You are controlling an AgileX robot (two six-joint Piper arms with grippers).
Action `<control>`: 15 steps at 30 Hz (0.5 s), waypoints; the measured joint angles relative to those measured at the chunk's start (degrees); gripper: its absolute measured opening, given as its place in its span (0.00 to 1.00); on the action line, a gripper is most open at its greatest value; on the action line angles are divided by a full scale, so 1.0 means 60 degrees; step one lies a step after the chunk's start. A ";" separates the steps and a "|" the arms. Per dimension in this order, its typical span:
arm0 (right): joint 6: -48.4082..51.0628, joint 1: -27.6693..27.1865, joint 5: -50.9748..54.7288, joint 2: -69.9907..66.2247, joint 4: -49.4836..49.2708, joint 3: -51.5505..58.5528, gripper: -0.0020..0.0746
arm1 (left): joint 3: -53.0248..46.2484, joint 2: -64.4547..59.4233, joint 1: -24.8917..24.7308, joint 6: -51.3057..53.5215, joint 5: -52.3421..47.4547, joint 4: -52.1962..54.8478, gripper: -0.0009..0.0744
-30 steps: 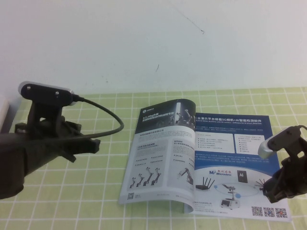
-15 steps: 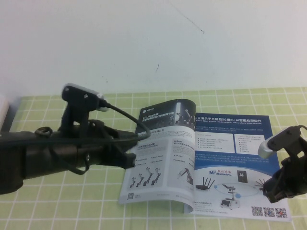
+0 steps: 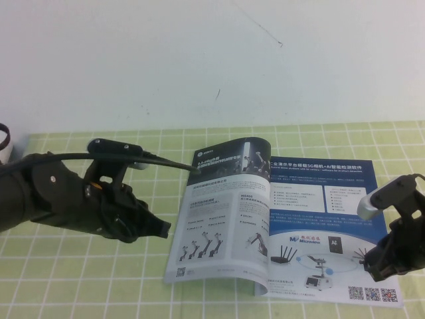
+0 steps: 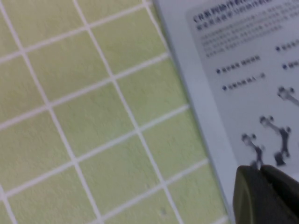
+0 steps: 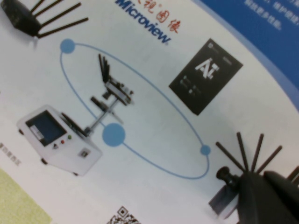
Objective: Close book
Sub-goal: 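Close the open booklet and leave it lying on the table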
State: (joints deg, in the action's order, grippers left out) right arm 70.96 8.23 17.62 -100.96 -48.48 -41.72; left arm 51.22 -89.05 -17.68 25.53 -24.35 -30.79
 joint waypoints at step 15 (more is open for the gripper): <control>0.0000 0.0000 0.0070 0.0000 0.0000 0.0000 0.02 | 0.2522 -0.3604 -0.0144 -0.0237 0.1200 0.0066 0.01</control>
State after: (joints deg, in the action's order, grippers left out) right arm 70.96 8.23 18.04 -100.96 -48.48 -41.72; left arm 66.35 -110.67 -18.55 24.11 -17.15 -30.40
